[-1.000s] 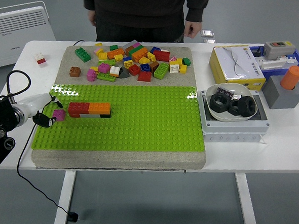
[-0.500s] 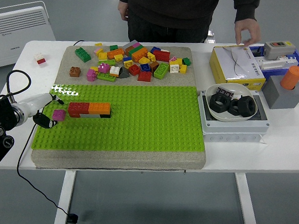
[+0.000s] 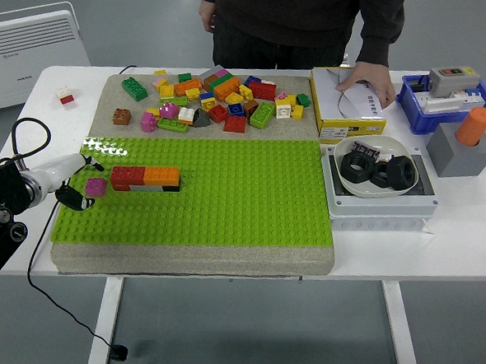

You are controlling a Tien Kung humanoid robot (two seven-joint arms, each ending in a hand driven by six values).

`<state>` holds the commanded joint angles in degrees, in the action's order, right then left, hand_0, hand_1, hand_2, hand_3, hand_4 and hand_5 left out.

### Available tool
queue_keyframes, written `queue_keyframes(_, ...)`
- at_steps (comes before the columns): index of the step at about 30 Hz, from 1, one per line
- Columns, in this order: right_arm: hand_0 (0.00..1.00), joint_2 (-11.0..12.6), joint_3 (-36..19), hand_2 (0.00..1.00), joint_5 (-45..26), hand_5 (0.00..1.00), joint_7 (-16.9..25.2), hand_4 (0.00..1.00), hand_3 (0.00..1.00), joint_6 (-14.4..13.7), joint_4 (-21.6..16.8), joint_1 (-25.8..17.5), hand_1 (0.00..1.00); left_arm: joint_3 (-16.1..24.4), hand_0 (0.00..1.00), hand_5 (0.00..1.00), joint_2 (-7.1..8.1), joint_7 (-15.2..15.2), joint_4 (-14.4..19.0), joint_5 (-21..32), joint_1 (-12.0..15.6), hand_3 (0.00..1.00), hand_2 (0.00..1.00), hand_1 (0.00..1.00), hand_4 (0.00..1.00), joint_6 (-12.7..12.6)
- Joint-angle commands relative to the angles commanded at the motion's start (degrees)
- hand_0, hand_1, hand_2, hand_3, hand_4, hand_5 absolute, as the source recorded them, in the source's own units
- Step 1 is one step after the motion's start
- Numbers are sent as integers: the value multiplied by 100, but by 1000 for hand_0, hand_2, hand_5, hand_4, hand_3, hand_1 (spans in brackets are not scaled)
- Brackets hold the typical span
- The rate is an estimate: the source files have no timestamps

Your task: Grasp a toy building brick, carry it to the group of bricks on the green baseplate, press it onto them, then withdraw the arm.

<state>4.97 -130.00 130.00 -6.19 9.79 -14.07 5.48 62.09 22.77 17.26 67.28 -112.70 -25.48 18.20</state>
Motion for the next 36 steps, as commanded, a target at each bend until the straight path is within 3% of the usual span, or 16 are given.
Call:
queue_keyframes(14,672,-4,0,678,0,997,-7,700,699,4,-8,29,633,17,998,2,-81,-53,-206,-5,-97,766,985,995,727,-109)
queue_keyframes(15,672,-4,0,677,0,995,-7,699,698,4,-9,32,633,20,998,2,-87,-54,-218,-7,-102,714,980,995,711,-112)
queue_keyframes(36,670,-20,0,677,0,989,-39,698,697,10,-47,33,632,29,998,2,-141,-84,-340,25,-95,631,968,989,669,-198)
